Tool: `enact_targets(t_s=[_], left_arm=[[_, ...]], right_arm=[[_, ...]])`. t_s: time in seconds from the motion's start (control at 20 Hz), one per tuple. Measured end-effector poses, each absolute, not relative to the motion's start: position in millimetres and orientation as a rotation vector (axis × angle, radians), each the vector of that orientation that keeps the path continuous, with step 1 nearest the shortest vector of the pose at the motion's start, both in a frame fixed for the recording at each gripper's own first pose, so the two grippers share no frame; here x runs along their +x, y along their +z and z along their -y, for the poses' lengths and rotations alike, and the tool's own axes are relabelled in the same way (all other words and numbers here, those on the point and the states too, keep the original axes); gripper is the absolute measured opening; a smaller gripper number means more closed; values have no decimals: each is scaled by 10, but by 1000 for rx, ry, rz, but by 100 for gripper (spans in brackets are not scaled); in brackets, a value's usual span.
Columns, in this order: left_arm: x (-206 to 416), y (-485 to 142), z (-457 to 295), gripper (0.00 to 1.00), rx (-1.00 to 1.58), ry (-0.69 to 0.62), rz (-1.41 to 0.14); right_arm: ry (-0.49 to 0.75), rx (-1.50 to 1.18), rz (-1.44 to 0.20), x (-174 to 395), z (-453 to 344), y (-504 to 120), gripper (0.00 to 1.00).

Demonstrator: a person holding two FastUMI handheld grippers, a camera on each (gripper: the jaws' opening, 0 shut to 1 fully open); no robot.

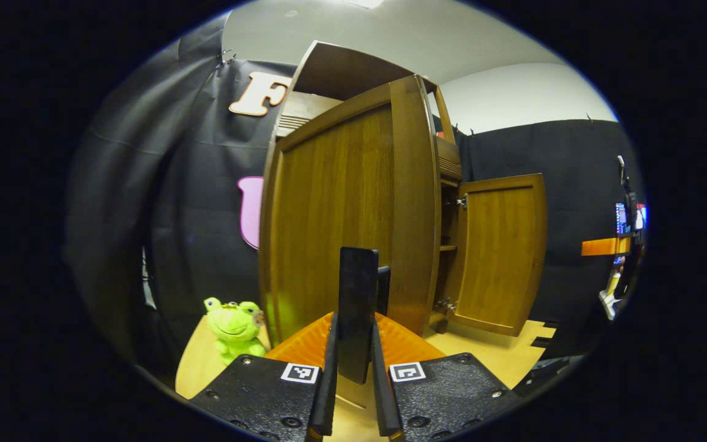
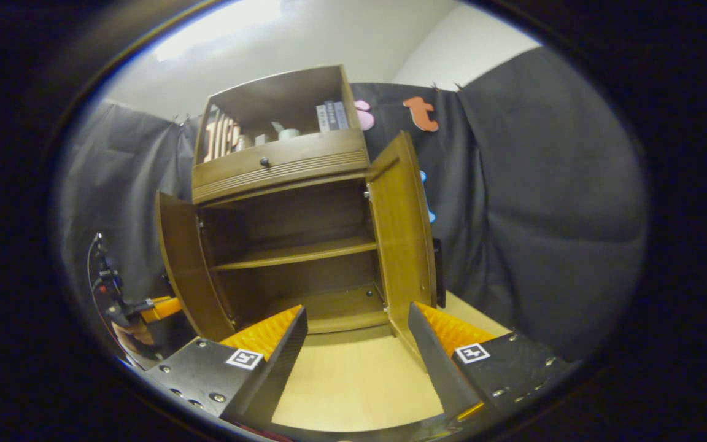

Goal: Open the right door of the double-door shoe cabinet with the right hand, and open the left door with the left hand.

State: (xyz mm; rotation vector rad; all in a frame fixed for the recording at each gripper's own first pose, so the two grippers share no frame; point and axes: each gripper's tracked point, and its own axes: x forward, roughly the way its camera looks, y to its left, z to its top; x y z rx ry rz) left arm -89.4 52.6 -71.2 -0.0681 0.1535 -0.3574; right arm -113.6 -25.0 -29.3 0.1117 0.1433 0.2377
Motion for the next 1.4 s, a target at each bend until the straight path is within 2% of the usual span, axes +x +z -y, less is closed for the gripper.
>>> enact_targets(t_s=[0.1,0.2,0.25,0.4,0.45,0.5,0.55,0.6,0.65,0.7,0.75,0.8,1.0,1.1,1.15,1.2,1.35,1.4], left_arm=[[-920,-708,-741,25,-12,-309,-152],[-897,-655,-968,22,47,-259,-137],[-872,-606,-1073,22,56,-235,-131],[-820,-512,-1353,17,30,-205,-115],[-819,-494,-1409,10,18,-208,-118],[-820,-478,-1423,6,3,-225,-109],[-837,-454,-1421,7,-9,-244,-108],[-861,-471,-1430,13,-10,-259,-109],[-873,-467,-1434,13,-2,-265,-108],[-873,-449,-1439,19,12,-268,-102],[-879,-442,-1437,19,24,-268,-100],[-887,-440,-1443,13,31,-261,-96],[-917,-426,-1505,18,33,-245,-94],[-947,-411,-1525,16,35,-250,-92],[-948,-406,-1531,16,38,-249,-93],[-943,-428,-1548,17,46,-244,-99],[-933,-416,-1613,16,39,-225,-101],[-931,-415,-1620,20,27,-224,-99]], right_arm=[[251,60,-104,-1135,164,-187,100],[265,60,-91,-1141,67,-143,98],[268,58,-88,-1127,39,-152,100],[265,49,-82,-1069,35,-180,98],[268,51,-81,-1062,36,-195,98],[271,54,-79,-1059,34,-200,93],[271,56,-78,-1046,39,-215,98],[272,57,-78,-1037,39,-222,98],[273,56,-79,-1030,31,-233,98],[274,55,-80,-1029,33,-242,98],[276,55,-80,-1034,23,-254,98],[281,55,-77,-1049,12,-253,100],[295,60,-45,-1121,1,-231,98],[309,76,-31,-1159,-28,-255,98],[316,80,-32,-1163,-46,-293,93],[317,79,-38,-1159,-45,-329,98],[310,73,-52,-1133,-34,-387,100],[314,75,-55,-1134,-38,-397,93]])
